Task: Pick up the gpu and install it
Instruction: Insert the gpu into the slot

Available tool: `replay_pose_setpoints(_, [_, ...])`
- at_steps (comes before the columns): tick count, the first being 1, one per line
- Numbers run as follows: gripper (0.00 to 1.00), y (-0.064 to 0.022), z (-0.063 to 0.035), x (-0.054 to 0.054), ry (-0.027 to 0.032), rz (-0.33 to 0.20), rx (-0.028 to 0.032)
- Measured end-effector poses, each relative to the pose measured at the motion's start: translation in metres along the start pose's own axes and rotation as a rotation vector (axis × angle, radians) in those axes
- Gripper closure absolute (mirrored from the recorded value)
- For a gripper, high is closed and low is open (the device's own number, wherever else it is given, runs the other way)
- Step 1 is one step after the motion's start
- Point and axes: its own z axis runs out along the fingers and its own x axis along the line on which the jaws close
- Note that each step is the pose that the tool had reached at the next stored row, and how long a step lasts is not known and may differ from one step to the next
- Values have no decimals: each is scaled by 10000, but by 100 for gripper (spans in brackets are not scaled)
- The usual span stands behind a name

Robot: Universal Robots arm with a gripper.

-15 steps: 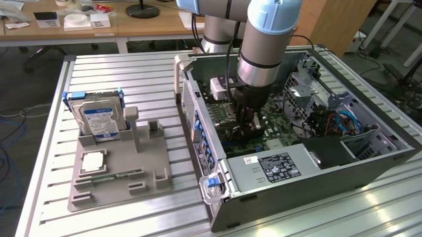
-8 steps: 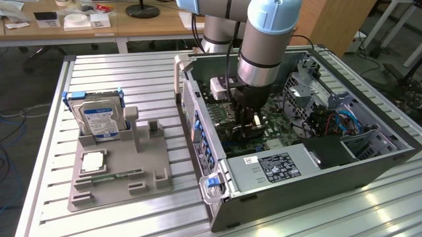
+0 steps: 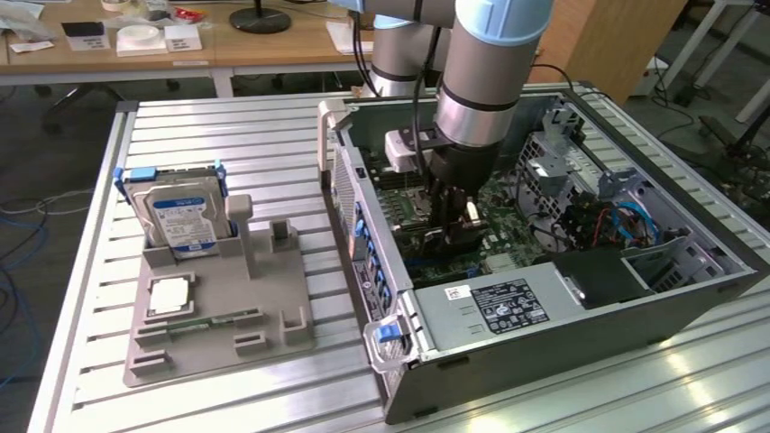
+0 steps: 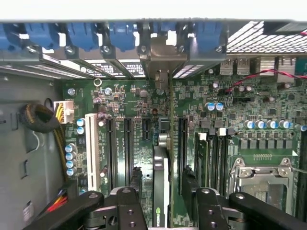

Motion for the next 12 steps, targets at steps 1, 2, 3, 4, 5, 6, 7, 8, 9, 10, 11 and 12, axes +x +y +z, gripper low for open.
replay_pose_setpoints(1, [54,0,0,0,0,0,0])
replay_pose_setpoints(2, [54,0,0,0,0,0,0])
replay_pose_setpoints(3, [54,0,0,0,0,0,0])
replay_pose_setpoints(4, [54,0,-1,0,1,0,-1])
replay_pose_setpoints(5, [54,0,-1,0,1,0,-1])
replay_pose_setpoints(6, [54,0,-1,0,2,0,-1])
replay_pose_setpoints(7, [54,0,-1,0,2,-1,-1])
replay_pose_setpoints(8, [54,0,-1,0,1,0,-1])
replay_pose_setpoints(9, [55,0,-1,0,1,0,-1])
replay_pose_setpoints(10, [55,0,-1,0,2,0,-1])
replay_pose_setpoints(11, [61,0,-1,0,2,0,-2])
replay_pose_setpoints(12, [67,0,-1,0,2,0,-1])
